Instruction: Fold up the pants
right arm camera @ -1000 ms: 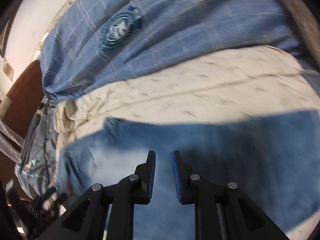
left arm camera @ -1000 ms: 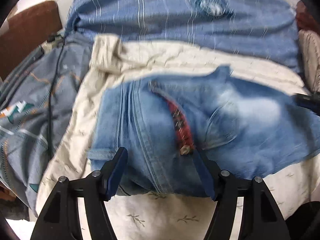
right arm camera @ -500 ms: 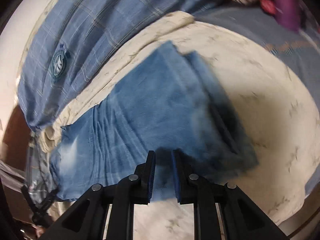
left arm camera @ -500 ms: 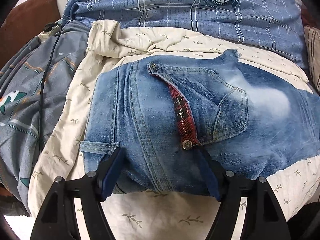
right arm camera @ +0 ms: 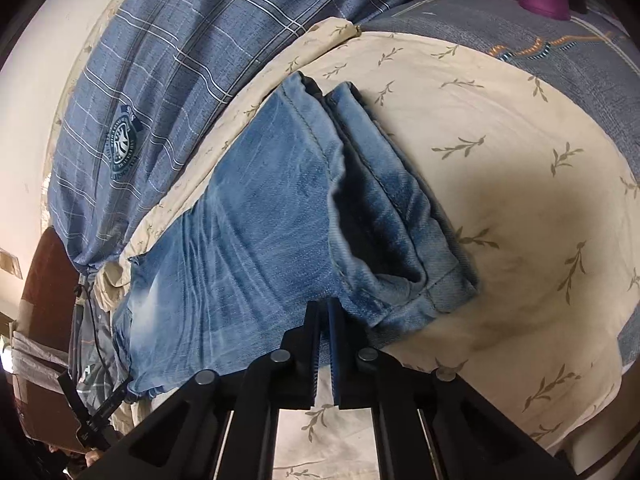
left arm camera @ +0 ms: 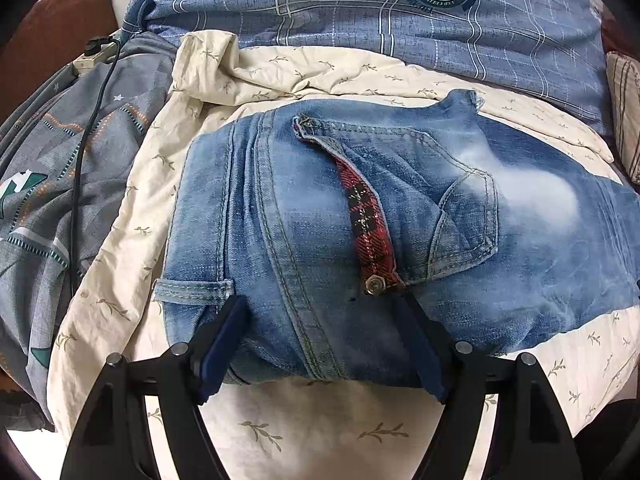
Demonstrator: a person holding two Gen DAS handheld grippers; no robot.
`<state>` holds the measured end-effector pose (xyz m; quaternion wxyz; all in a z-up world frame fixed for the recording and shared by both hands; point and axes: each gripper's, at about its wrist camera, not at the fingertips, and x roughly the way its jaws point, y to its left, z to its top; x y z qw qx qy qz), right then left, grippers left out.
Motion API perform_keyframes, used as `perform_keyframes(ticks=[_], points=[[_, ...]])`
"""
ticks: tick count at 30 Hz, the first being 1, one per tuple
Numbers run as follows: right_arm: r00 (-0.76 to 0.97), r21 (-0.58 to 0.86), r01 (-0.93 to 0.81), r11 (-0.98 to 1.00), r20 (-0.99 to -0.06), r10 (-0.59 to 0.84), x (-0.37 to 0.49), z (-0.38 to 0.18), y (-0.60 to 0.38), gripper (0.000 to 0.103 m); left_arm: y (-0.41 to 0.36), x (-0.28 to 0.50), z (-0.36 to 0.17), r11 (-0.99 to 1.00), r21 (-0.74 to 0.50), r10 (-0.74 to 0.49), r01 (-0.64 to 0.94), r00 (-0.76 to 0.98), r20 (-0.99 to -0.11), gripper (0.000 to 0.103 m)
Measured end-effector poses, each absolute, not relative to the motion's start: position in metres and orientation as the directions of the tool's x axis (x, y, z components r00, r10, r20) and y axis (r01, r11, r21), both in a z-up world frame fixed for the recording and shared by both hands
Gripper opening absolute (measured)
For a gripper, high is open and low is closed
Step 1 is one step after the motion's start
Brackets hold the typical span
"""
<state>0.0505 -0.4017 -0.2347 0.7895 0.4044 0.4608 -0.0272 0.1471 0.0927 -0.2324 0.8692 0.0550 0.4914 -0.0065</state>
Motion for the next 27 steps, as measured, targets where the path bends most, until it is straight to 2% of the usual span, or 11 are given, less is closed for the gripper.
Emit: perform_keyframes(ticks=[6, 8, 11, 14, 18, 24, 27], points=[[0.546, 0.583, 0.433, 0.687, -0.776, 0.314, 0.049, -0.226, -0.396, 0.005, 0.086, 0.143, -0.226, 0.99, 0.133, 0.096, 0.037, 0.511, -0.854, 0.078], [0.528, 0.561, 0.44, 0.701, -0.793, 0.304, 0.049, -0.217, -0.39, 0.009, 0.078, 0.138, -0.217, 0.984, 0.176, 0.133, 0.035, 0.514, -0.848, 0.078], [0.527, 0.538, 0.414, 0.734, -0.799, 0.289, 0.045, -0.199, -0.384, 0.012, 0.062, 0.121, -0.191, 0.975, 0.215, 0.134, 0.062, 0.608, -0.783, 0.078], [0.577, 0.562, 0.375, 0.737, -0.764, 0.289, 0.036, -0.177, -0.381, 0.012, 0.043, 0.102, -0.158, 0.968, 0.234, 0.11, 0.086, 0.695, -0.71, 0.079], [0.642, 0.616, 0.321, 0.719, -0.7, 0.313, 0.024, -0.153, -0.375, 0.012, 0.026, 0.081, -0.122, 0.969, 0.226, 0.07, 0.099, 0.769, -0.636, 0.084], [0.691, 0.654, 0.26, 0.711, -0.64, 0.336, 0.011, -0.136, -0.359, 0.012, 0.014, 0.058, -0.086, 0.975, 0.201, 0.041, 0.092, 0.817, -0.575, 0.085], [0.702, 0.666, 0.238, 0.707, -0.621, 0.348, 0.005, -0.133, -0.355, 0.013, 0.012, 0.049, -0.074, 0.979, 0.184, 0.031, 0.086, 0.832, -0.554, 0.091]])
